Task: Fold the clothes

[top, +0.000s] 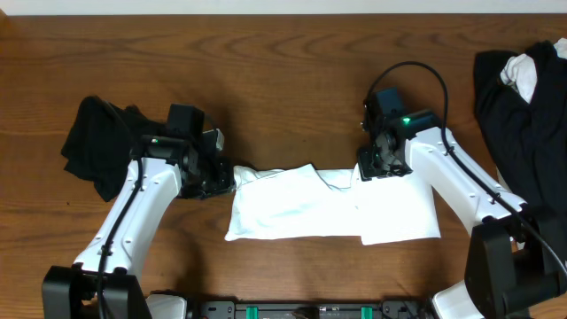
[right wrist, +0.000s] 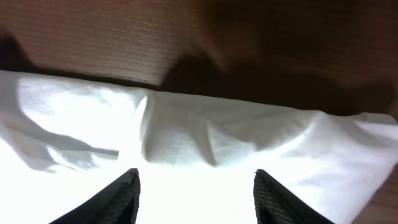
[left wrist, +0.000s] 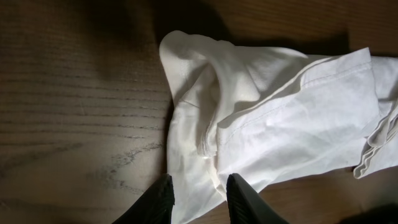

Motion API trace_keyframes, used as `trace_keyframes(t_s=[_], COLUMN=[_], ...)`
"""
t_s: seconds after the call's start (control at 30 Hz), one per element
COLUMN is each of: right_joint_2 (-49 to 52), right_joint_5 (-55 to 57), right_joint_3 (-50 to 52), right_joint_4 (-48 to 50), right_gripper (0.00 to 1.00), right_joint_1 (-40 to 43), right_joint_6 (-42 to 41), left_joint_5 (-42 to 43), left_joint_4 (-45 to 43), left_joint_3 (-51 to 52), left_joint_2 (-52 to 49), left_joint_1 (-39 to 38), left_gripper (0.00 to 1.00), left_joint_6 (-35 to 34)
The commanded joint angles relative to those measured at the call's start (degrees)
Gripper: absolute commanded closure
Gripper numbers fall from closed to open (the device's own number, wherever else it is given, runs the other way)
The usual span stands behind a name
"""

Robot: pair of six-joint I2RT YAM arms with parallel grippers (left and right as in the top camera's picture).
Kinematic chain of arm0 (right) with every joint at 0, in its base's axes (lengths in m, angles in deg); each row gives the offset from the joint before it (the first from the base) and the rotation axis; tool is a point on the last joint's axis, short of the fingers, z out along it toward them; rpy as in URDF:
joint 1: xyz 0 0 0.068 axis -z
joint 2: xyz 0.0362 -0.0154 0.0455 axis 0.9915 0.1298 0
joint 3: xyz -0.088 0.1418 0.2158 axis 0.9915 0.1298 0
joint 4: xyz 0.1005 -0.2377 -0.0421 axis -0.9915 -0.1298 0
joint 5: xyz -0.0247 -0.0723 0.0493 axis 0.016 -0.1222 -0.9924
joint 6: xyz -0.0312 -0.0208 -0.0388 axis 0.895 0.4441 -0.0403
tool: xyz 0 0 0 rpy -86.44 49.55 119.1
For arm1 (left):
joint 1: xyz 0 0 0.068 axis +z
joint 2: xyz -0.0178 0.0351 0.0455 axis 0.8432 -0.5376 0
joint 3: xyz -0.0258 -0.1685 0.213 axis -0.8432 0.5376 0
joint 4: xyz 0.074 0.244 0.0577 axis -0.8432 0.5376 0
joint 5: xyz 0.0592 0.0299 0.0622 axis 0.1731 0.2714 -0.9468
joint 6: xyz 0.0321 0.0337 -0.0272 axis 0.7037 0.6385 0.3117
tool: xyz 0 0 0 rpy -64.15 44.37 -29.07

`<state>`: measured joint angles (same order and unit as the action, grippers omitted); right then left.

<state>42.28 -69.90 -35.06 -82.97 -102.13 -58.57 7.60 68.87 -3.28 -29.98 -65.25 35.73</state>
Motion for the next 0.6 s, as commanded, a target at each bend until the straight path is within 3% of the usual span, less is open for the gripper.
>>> trace_keyframes(t_s=[0.0, 0.33, 0.57], right_joint_2=[0.00, 0.76, 0.79], right_joint_5=[-0.92, 0.20, 0.00], right_joint_3=[-0.79, -0.79, -0.76], right_joint_4=[1.11, 0.83, 0.52], right_gripper=[0.41, 0.35, 0.45], right_joint_1=[-1.22, -1.05, -1.16], right_joint_6=[1.29, 14.23, 16.55], left_joint_5=[-0.70, -0.70, -0.70], left_joint_4=[0.37, 0.94, 0.96], left_joint_3=[0.87, 0.87, 0.87], left_joint_2=[0.28, 0.28, 0.28], left_joint_1=[0.07, 0.07, 0.07], left_gripper=[0.69, 0.69, 0.69], left_joint_6=[0.74, 0.74, 0.74])
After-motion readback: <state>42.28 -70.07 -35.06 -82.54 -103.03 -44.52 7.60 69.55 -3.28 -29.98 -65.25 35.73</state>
